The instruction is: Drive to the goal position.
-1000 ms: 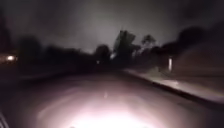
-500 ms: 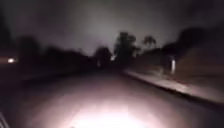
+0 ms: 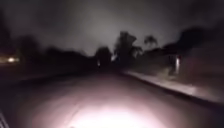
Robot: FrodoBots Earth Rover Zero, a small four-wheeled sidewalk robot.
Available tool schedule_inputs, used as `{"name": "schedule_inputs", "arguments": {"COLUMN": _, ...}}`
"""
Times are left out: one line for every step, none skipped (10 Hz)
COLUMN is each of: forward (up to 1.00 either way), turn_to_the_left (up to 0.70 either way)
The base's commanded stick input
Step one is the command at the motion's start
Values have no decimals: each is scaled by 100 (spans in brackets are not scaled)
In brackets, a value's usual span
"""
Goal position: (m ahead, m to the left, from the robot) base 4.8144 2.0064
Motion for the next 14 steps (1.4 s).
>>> {"name": "schedule_inputs", "arguments": {"forward": 70, "turn_to_the_left": 0}}
{"name": "schedule_inputs", "arguments": {"forward": 70, "turn_to_the_left": 0}}
{"name": "schedule_inputs", "arguments": {"forward": 70, "turn_to_the_left": 0}}
{"name": "schedule_inputs", "arguments": {"forward": 70, "turn_to_the_left": 0}}
{"name": "schedule_inputs", "arguments": {"forward": 70, "turn_to_the_left": 0}}
{"name": "schedule_inputs", "arguments": {"forward": 70, "turn_to_the_left": 0}}
{"name": "schedule_inputs", "arguments": {"forward": 70, "turn_to_the_left": 0}}
{"name": "schedule_inputs", "arguments": {"forward": 70, "turn_to_the_left": 0}}
{"name": "schedule_inputs", "arguments": {"forward": 70, "turn_to_the_left": 0}}
{"name": "schedule_inputs", "arguments": {"forward": 70, "turn_to_the_left": 0}}
{"name": "schedule_inputs", "arguments": {"forward": 70, "turn_to_the_left": 0}}
{"name": "schedule_inputs", "arguments": {"forward": 70, "turn_to_the_left": 0}}
{"name": "schedule_inputs", "arguments": {"forward": 70, "turn_to_the_left": 0}}
{"name": "schedule_inputs", "arguments": {"forward": 70, "turn_to_the_left": 0}}
